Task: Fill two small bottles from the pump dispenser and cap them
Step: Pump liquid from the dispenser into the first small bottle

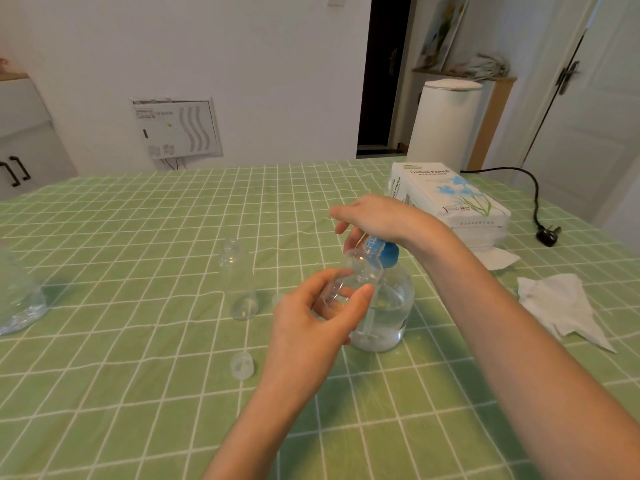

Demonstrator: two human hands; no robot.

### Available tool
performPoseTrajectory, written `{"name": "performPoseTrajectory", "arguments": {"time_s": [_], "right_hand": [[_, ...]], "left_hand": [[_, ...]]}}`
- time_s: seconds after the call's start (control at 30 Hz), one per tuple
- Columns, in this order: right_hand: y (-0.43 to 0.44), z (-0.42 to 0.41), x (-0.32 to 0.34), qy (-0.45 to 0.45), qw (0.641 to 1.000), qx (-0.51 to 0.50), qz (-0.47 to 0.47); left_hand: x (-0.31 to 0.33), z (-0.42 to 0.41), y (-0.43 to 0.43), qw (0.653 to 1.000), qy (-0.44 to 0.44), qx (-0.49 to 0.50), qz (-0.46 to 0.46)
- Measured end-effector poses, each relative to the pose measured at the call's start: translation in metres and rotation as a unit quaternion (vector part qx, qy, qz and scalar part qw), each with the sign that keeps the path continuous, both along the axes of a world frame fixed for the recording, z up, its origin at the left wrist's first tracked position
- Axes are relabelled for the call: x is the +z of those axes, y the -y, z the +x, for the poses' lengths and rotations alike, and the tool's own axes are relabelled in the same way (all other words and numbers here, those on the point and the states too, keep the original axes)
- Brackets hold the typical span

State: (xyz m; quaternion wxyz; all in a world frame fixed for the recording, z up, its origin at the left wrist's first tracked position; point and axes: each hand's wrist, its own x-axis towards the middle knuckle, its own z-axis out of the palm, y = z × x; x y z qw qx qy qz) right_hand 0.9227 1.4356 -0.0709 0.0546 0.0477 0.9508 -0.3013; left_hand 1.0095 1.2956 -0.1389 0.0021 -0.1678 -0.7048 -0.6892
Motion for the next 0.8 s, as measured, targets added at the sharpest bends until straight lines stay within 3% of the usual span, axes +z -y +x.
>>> {"name": "performPoseTrajectory", "arguments": {"time_s": [0.2, 0.8], "right_hand": [[0.004, 0.002, 0.016, -0.035, 0.999, 0.004, 0.020], [0.002, 0.003, 0.002, 0.000, 1.000, 0.007, -0.014]], "left_hand": [[0.004, 0.000, -0.003, 1.000, -0.001, -0.010, 0.025], [-0.001, 0.000, 0.000, 1.000, 0.007, -0.009, 0.011]]}}
